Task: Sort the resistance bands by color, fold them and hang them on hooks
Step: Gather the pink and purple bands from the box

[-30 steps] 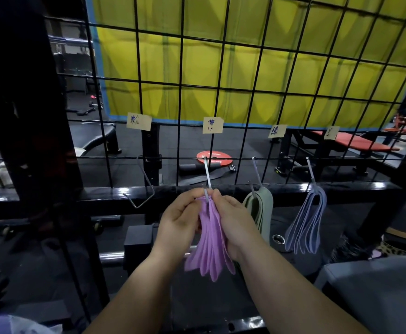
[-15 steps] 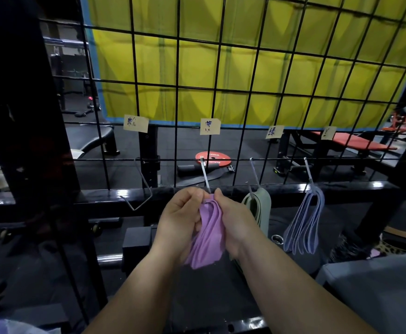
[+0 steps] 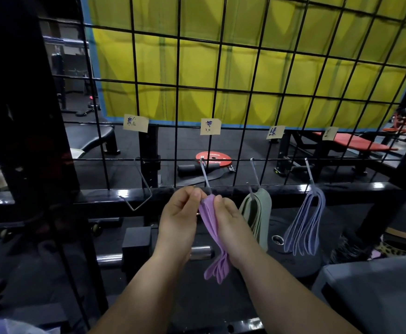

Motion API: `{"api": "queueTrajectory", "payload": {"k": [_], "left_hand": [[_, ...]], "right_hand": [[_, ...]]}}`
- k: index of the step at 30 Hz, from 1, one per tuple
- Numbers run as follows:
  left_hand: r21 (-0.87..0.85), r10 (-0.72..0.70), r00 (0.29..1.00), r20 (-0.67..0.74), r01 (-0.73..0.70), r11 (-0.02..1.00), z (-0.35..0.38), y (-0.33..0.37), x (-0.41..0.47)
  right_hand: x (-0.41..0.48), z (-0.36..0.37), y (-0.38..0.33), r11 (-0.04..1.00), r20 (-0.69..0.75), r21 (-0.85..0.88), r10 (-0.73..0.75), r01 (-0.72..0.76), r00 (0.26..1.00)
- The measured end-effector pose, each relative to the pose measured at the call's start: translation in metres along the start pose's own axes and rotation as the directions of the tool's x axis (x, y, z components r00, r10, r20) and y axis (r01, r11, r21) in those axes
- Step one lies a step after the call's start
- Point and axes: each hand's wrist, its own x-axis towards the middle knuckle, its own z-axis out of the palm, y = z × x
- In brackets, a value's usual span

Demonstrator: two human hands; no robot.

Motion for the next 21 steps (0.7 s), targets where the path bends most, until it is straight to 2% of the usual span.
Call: {"api": "queueTrajectory", "payload": {"k": [5, 9, 12, 17, 21], "left_hand": [[0.086, 0.029, 0.999, -0.044, -0.025, 0.996, 0.000, -0.004, -0.001], [0.169, 0.083, 0.996, -0.041, -0.075, 0.983, 0.000, 0.000, -0.003], [0.182, 0.118, 0.991, -0.056, -0.107, 0.978, 0.000, 0.001, -0.003], [0.084, 0.100, 0.990, -0.097, -0.092, 0.992, 0.004, 0.004, -0.004], [0.035, 0.078, 0.994, -0.081, -0.075, 0.997, 0.005, 0.007, -0.001]], "right_hand": [[-0.003, 0.003, 0.004, 0.997, 0.022, 0.063, 0.045, -0.046, 0.999], [-0.004, 0.004, 0.009, 0.999, 0.016, 0.044, 0.010, -0.010, 1.000], [-0.005, 0.004, 0.008, 0.995, 0.022, 0.095, 0.003, -0.005, 1.000], [-0.005, 0.003, 0.008, 0.989, 0.072, 0.132, 0.054, -0.063, 0.996], [-0.008, -0.002, 0.009, 0.999, 0.077, 0.023, 0.034, -0.036, 0.996]]}}
